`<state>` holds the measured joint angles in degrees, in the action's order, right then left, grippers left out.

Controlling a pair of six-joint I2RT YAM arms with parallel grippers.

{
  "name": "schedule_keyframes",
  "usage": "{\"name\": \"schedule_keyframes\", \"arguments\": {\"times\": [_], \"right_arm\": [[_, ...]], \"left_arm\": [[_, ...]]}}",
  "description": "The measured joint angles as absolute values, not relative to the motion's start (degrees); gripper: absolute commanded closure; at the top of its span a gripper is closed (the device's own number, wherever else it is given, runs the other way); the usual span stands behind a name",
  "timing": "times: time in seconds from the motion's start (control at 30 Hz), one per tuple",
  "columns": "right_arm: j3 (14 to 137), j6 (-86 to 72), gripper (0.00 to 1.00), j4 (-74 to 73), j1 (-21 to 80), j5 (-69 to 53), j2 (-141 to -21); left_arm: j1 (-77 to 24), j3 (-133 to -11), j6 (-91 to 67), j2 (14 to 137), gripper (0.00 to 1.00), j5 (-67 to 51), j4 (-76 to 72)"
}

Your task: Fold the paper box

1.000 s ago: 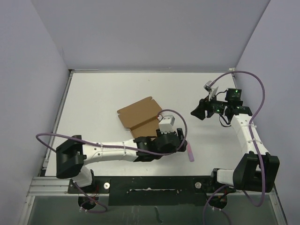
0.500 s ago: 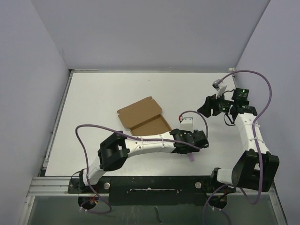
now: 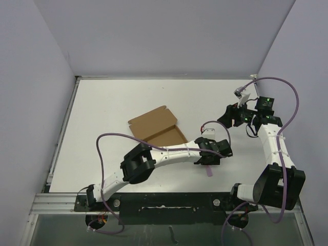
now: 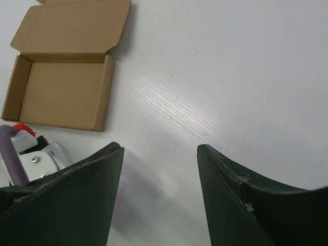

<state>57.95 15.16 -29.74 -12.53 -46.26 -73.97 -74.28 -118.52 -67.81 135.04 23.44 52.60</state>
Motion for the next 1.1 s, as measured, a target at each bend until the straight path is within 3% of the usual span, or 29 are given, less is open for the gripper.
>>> {"name": "schedule_keyframes", "arguments": {"times": [0.47,0.83,1.03,1.1], "right_arm": [[58.0,14.5,0.39,-29.7,-13.2,-46.4,-74.0],[58.0,14.5,0.39,-29.7,-13.2,-46.6,-74.0],[58.0,14.3,0.39,-29.7,-13.5,-46.8,-74.0],[58.0,14.3,0.39,-29.7,-13.5,-46.9,-74.0]], "left_arm": [[-74.1,-127.3,-65.2,142.3,0.52,23.9,59.9],[-74.1,-127.2,-63.5,142.3,0.73,25.5,61.5],[-74.3,-124.6,-60.9,141.2,0.75,27.4,59.9],[-74.3,-122.0,-59.5,139.8,0.87,28.1,58.4]]}}
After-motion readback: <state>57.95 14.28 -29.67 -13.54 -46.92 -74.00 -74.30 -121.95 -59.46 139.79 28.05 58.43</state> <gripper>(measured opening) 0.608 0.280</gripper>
